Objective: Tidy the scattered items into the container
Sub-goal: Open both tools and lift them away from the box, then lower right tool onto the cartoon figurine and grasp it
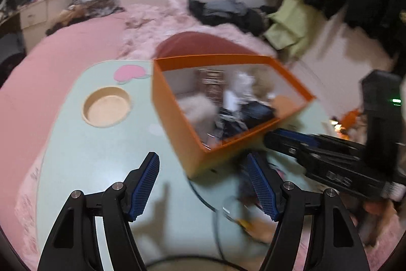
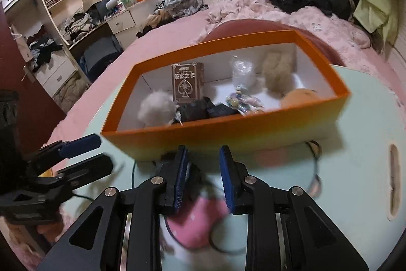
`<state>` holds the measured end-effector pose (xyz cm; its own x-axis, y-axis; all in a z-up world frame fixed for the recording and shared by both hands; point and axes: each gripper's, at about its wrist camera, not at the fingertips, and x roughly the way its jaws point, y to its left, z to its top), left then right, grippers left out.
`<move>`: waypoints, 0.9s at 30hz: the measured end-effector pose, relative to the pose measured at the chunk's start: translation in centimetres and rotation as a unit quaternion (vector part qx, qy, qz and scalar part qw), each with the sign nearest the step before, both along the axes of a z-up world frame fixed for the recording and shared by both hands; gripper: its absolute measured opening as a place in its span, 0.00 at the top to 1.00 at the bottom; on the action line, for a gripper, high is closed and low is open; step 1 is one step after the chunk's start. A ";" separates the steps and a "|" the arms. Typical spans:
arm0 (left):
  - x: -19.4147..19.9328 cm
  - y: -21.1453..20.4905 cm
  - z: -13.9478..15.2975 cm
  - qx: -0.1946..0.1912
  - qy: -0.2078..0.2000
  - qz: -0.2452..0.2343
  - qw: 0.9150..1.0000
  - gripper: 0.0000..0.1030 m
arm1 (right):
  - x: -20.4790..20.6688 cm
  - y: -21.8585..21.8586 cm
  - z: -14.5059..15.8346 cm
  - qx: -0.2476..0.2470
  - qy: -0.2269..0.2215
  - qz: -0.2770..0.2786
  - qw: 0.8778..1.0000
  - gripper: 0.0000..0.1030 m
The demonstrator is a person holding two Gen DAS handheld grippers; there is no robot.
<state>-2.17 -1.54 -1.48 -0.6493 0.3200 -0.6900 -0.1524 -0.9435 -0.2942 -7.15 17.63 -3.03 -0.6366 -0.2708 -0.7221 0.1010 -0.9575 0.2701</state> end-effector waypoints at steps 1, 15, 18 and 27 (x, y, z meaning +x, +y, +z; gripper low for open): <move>-1.2 -0.3 -0.3 -0.004 -0.017 0.013 1.000 0.31 | -0.5 -0.1 -0.1 -0.001 -0.001 0.000 1.000 0.74; 2.7 -3.2 -1.2 0.013 -0.004 0.056 0.998 0.31 | 6.9 -0.8 0.4 -0.061 0.000 0.044 0.997 0.59; 3.9 -3.0 -2.6 -0.007 0.003 0.095 0.995 0.22 | 9.3 -1.7 -0.8 -0.062 -0.005 0.054 0.997 0.41; 4.6 -2.3 -4.3 -0.042 -0.013 0.100 0.994 0.01 | 8.8 -4.5 -1.5 0.017 -0.009 0.039 0.999 0.41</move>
<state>2.43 -3.87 -5.82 -0.6760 0.1270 -0.7259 0.0468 -0.9756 -0.2143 1.62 13.12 -4.58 -0.6017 -0.2949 -0.7423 0.1713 -0.9554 0.2406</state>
